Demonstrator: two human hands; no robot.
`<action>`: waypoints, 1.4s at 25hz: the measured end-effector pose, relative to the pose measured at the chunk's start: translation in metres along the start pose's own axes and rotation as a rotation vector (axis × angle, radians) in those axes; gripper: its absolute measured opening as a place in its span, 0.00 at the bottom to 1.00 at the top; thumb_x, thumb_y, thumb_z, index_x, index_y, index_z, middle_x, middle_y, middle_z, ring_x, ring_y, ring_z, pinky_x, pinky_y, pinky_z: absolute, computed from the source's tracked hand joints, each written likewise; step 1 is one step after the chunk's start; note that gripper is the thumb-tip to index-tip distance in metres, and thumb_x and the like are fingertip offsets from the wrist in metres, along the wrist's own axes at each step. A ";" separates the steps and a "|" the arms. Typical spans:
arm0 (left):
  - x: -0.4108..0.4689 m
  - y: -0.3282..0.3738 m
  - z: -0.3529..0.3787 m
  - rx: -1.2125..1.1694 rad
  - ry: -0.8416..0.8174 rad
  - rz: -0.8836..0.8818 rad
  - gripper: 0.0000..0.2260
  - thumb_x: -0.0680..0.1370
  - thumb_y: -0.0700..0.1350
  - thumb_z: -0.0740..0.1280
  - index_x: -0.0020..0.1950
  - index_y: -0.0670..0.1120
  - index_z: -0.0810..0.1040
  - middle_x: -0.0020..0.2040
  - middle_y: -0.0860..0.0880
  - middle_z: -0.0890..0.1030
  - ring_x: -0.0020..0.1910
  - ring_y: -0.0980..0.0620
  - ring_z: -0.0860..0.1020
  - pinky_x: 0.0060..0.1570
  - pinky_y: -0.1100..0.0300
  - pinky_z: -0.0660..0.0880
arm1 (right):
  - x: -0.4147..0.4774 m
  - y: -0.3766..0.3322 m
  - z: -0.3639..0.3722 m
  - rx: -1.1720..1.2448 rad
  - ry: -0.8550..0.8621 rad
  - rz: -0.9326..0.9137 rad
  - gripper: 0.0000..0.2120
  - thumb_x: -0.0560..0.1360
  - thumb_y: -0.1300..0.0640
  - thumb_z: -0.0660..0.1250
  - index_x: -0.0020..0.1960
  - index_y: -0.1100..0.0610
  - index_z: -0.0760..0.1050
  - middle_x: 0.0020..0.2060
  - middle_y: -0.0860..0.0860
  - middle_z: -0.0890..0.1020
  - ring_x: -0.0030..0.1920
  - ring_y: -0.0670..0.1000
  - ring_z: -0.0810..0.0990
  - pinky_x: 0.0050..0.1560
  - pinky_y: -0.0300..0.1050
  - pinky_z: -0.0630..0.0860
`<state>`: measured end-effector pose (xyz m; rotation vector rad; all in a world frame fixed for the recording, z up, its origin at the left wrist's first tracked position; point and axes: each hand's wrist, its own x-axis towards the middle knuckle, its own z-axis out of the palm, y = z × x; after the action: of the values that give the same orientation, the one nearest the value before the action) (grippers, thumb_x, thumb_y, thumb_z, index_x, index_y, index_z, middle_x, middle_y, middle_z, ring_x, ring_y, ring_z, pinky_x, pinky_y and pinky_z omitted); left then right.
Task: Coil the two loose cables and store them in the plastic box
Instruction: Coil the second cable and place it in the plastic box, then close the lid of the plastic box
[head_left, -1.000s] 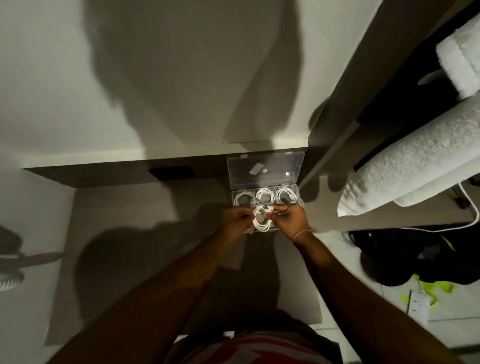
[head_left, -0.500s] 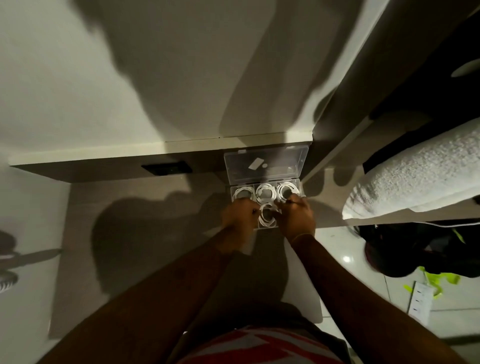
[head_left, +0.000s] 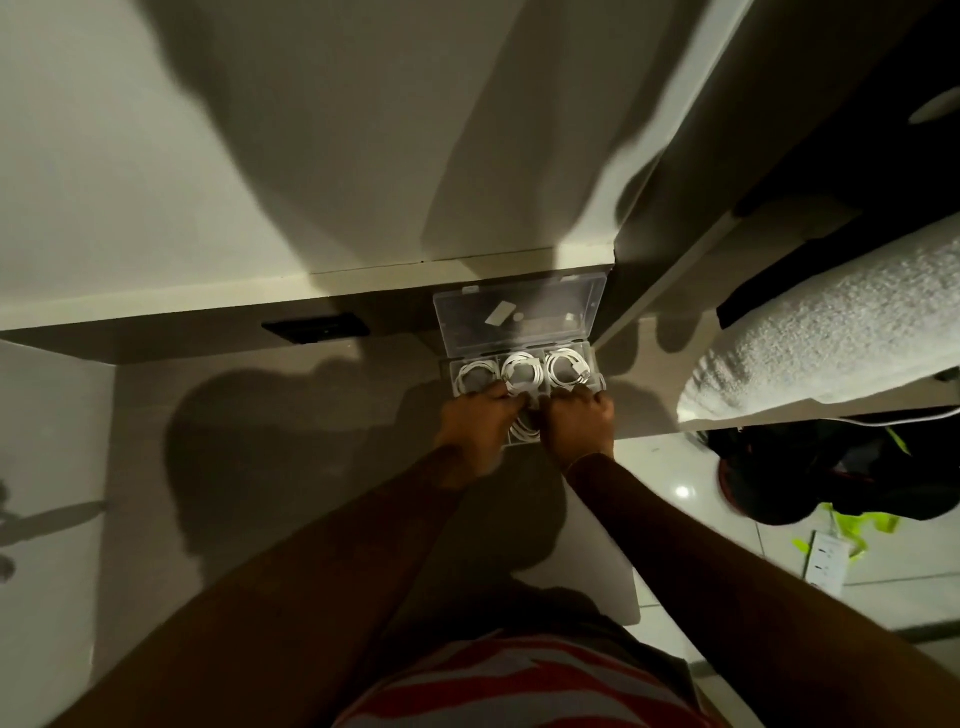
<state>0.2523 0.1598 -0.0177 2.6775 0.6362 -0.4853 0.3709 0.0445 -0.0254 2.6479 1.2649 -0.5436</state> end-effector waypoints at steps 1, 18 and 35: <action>0.001 0.001 -0.001 0.033 -0.017 0.011 0.33 0.75 0.44 0.75 0.78 0.59 0.70 0.73 0.49 0.76 0.61 0.40 0.82 0.52 0.47 0.83 | 0.001 -0.001 -0.001 -0.033 -0.012 -0.010 0.14 0.83 0.44 0.63 0.56 0.49 0.85 0.52 0.51 0.88 0.61 0.57 0.84 0.68 0.55 0.71; 0.011 0.024 -0.009 0.147 -0.200 -0.051 0.09 0.85 0.43 0.64 0.62 0.46 0.82 0.58 0.44 0.85 0.58 0.43 0.84 0.54 0.50 0.79 | -0.017 0.009 0.007 0.118 0.106 -0.028 0.09 0.78 0.51 0.71 0.57 0.47 0.86 0.55 0.52 0.89 0.61 0.61 0.84 0.64 0.57 0.74; 0.001 -0.025 -0.027 0.063 0.518 -0.218 0.50 0.75 0.54 0.72 0.87 0.50 0.43 0.87 0.41 0.47 0.86 0.40 0.50 0.82 0.36 0.51 | -0.025 0.028 -0.009 0.575 0.412 0.158 0.15 0.80 0.54 0.66 0.64 0.50 0.84 0.50 0.54 0.84 0.53 0.57 0.82 0.59 0.55 0.77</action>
<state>0.2479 0.1921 -0.0011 2.8171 1.0759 0.1556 0.3804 0.0118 -0.0075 3.4492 1.0952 -0.3915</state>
